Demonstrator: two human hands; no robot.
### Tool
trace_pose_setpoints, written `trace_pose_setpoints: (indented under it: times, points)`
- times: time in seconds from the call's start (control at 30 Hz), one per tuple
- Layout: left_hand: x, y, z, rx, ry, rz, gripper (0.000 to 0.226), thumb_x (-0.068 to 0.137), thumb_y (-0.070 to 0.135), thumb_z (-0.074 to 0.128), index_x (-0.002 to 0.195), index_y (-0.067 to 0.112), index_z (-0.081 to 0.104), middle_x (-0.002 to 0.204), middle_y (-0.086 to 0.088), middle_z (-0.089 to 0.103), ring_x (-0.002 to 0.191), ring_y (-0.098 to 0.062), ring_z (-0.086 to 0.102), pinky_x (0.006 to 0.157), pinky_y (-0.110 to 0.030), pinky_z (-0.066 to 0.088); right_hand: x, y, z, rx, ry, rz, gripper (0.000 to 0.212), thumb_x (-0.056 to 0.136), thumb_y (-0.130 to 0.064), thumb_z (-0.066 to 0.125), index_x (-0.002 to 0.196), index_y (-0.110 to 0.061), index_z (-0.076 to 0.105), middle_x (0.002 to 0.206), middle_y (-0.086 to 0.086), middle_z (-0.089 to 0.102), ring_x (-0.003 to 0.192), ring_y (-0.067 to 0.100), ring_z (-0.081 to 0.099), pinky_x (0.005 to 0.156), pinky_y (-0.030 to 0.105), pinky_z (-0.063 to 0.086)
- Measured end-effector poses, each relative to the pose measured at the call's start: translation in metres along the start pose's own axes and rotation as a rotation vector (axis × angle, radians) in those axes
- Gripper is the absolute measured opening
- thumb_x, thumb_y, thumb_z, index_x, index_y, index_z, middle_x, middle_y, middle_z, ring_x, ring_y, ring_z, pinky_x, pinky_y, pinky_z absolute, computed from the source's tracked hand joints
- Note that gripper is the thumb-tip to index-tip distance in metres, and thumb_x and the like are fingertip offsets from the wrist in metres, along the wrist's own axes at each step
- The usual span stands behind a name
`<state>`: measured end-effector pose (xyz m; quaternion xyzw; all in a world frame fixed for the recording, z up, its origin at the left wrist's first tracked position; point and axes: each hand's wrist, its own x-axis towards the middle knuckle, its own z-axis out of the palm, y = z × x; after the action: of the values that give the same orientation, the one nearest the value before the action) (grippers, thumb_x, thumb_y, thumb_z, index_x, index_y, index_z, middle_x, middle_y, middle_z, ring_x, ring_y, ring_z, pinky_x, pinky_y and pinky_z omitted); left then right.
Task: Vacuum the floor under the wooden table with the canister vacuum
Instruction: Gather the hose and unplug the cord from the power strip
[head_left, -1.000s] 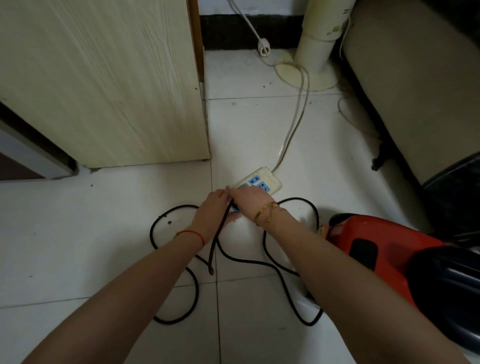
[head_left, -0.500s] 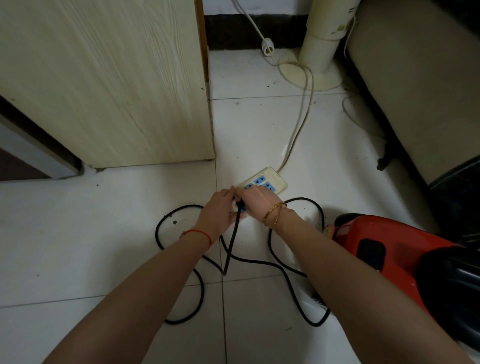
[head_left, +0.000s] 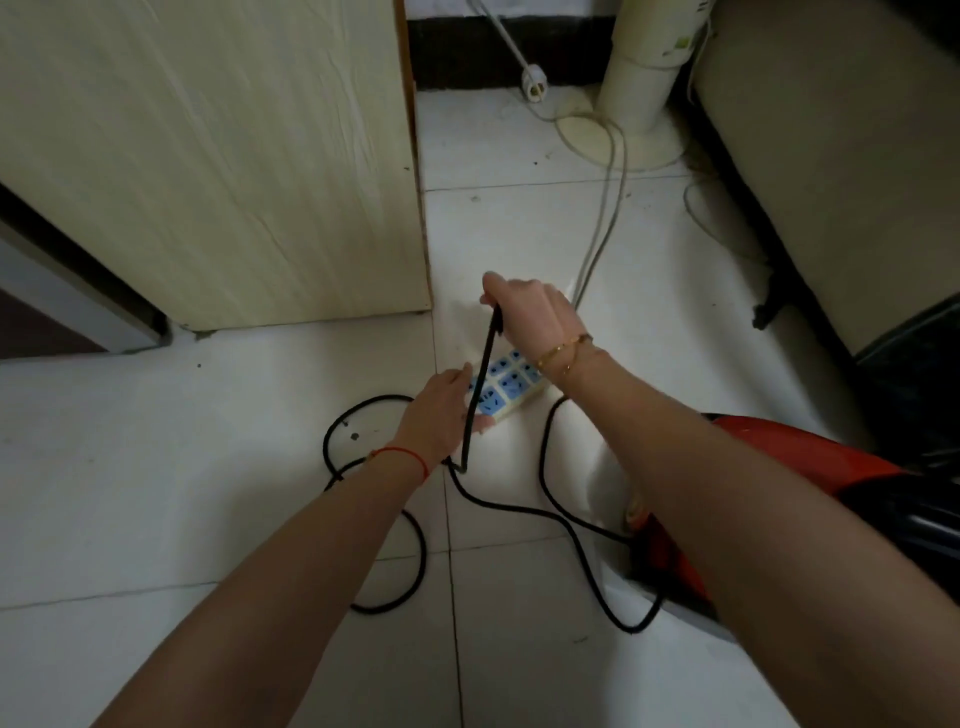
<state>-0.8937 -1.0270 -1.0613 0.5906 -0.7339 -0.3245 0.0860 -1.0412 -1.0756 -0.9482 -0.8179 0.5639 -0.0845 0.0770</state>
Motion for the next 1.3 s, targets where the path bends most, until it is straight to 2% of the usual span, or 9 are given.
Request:
trace_pose_setpoints:
  times: [0.17, 0.3, 0.47, 0.63, 0.8, 0.9, 1.03, 1.17, 1.3]
  points:
    - [0.002, 0.007, -0.008, 0.134, -0.087, -0.001, 0.081, 0.091, 0.041, 0.06, 0.151, 0.007, 0.019, 0.15, -0.013, 0.033, 0.133, -0.029, 0.035, 0.107, -0.036, 0.034, -0.025, 0.007, -0.012, -0.124, -0.177, -0.054, 0.028, 0.092, -0.007, 0.043, 0.119, -0.012, 0.047, 0.116, 0.009, 0.064, 0.095, 0.033, 0.063, 0.069, 0.034, 0.044]
    - [-0.014, 0.009, -0.008, 0.119, -0.019, 0.034, 0.064, 0.1, 0.023, 0.044, 0.153, 0.008, 0.011, 0.159, -0.011, 0.011, 0.144, -0.027, 0.02, 0.116, -0.036, 0.024, -0.04, 0.015, 0.004, -0.224, -0.164, -0.036, 0.017, 0.098, -0.018, 0.041, 0.113, -0.013, 0.049, 0.107, 0.007, 0.066, 0.088, 0.032, 0.063, 0.065, 0.033, 0.043]
    - [-0.043, 0.008, -0.012, -0.071, 0.278, 0.222, 0.045, 0.078, -0.012, 0.04, 0.113, 0.003, 0.063, 0.116, -0.015, 0.06, 0.104, -0.03, 0.058, 0.088, -0.043, 0.05, -0.056, 0.027, 0.004, -0.306, -0.17, -0.072, 0.019, 0.096, -0.017, 0.043, 0.11, -0.016, 0.056, 0.1, 0.005, 0.065, 0.087, 0.029, 0.063, 0.063, 0.031, 0.039]
    - [-0.063, 0.014, -0.006, 0.13, -0.221, 0.285, 0.04, 0.088, 0.008, 0.057, 0.126, 0.022, 0.058, 0.128, -0.001, 0.057, 0.115, -0.017, 0.052, 0.099, -0.032, 0.043, -0.067, 0.033, -0.019, -0.351, -0.169, -0.107, 0.02, 0.095, -0.02, 0.044, 0.107, -0.015, 0.06, 0.098, 0.007, 0.066, 0.093, 0.028, 0.062, 0.065, 0.032, 0.039]
    - [-0.069, 0.031, 0.005, 0.544, -0.31, 0.443, 0.019, 0.094, 0.022, 0.047, 0.106, 0.018, 0.061, 0.098, -0.005, 0.064, 0.095, -0.023, 0.056, 0.078, -0.031, 0.037, -0.088, 0.034, -0.021, -0.422, -0.23, -0.109, 0.021, 0.093, -0.017, 0.047, 0.109, -0.013, 0.06, 0.1, 0.008, 0.065, 0.1, 0.027, 0.057, 0.064, 0.032, 0.038]
    - [-0.074, 0.028, 0.001, 0.594, -0.338, 0.425, 0.028, 0.097, 0.03, 0.036, 0.095, 0.015, 0.059, 0.092, -0.004, 0.065, 0.09, -0.023, 0.054, 0.079, -0.034, 0.041, -0.098, 0.04, -0.021, -0.46, -0.221, -0.042, 0.016, 0.092, -0.016, 0.053, 0.103, -0.011, 0.063, 0.1, 0.007, 0.064, 0.104, 0.025, 0.052, 0.064, 0.032, 0.04]
    - [-0.085, 0.047, -0.019, 0.329, -0.414, 0.269, 0.058, 0.101, 0.044, 0.015, 0.085, 0.009, 0.057, 0.088, -0.01, 0.06, 0.084, -0.023, 0.052, 0.077, -0.031, 0.037, -0.108, 0.048, -0.026, -0.486, -0.211, 0.134, 0.016, 0.091, -0.013, 0.056, 0.103, -0.007, 0.064, 0.107, 0.009, 0.057, 0.109, 0.027, 0.047, 0.068, 0.031, 0.035]
    - [-0.091, 0.053, -0.025, -0.042, -0.432, 0.026, 0.064, 0.095, 0.063, 0.018, 0.077, 0.015, 0.056, 0.074, -0.002, 0.054, 0.071, -0.016, 0.049, 0.071, -0.026, 0.04, -0.114, 0.056, -0.036, -0.488, -0.172, 0.284, 0.017, 0.086, -0.003, 0.056, 0.101, -0.005, 0.064, 0.106, 0.01, 0.058, 0.109, 0.028, 0.047, 0.07, 0.031, 0.035]
    - [-0.094, 0.059, -0.02, -0.393, -0.4, 0.031, 0.078, 0.075, 0.085, 0.026, 0.066, 0.013, 0.055, 0.059, -0.006, 0.061, 0.06, -0.018, 0.055, 0.076, -0.036, 0.046, -0.117, 0.062, -0.048, -0.469, -0.135, 0.376, 0.014, 0.09, -0.013, 0.059, 0.102, -0.007, 0.064, 0.105, 0.01, 0.06, 0.11, 0.027, 0.048, 0.07, 0.03, 0.034]
